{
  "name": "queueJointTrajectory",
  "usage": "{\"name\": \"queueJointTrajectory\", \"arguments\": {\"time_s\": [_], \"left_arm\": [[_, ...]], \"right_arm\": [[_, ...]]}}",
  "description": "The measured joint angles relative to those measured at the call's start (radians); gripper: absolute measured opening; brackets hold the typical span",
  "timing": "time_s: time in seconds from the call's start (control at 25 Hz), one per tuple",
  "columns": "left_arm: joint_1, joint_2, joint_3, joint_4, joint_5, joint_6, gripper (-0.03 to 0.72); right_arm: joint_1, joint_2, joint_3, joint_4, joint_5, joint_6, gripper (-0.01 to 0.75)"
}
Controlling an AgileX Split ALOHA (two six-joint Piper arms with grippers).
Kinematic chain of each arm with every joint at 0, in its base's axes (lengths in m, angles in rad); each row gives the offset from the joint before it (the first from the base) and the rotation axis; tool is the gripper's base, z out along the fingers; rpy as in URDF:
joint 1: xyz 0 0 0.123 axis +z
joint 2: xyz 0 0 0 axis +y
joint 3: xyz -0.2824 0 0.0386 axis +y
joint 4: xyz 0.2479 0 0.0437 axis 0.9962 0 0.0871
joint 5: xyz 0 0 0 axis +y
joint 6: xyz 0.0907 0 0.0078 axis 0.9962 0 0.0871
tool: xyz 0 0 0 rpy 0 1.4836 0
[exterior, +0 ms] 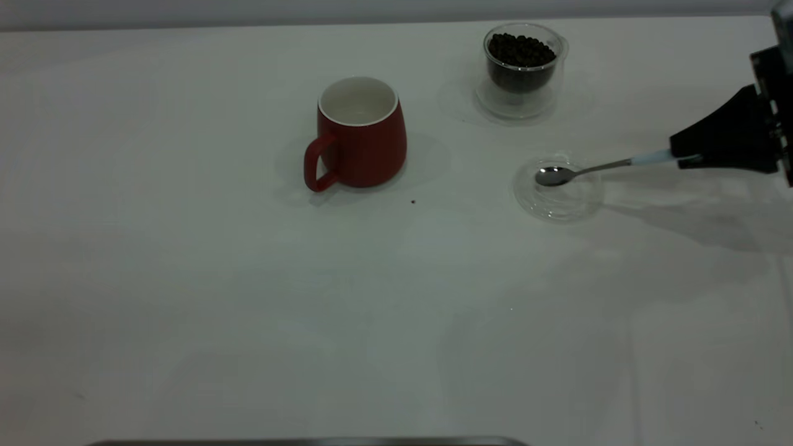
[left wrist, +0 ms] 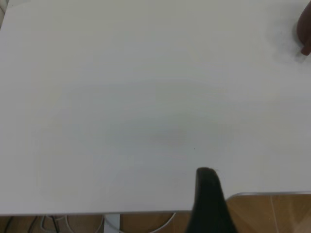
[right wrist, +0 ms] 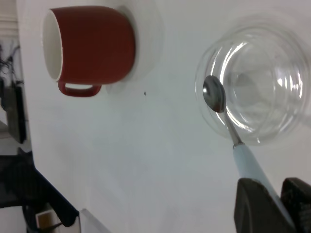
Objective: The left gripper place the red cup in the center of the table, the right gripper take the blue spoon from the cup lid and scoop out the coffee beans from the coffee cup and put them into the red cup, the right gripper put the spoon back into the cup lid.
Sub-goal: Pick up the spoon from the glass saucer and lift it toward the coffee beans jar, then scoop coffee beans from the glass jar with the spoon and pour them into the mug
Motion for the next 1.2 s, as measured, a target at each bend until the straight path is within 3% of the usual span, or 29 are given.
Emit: {"name": "queueJointTrajectory", "arguments": {"time_s": [0.32,0.64,1.2], "left_arm": [[0.0,0.0,0.0,0.0,0.0,0.0,0.586],[0.0,0.0,0.0,0.0,0.0,0.0,0.586],[0.0,0.0,0.0,0.0,0.0,0.0,0.586]], "right_arm": [[0.001,-0.16,0.008,-0.118,-0.003,0.166,0.113],[0.064,-0.241,-0.026,0.093,-0.016,0.141,0.113],[0.218,-0.17,-0.193,0.184,-0.377,0.069,0.113]]}}
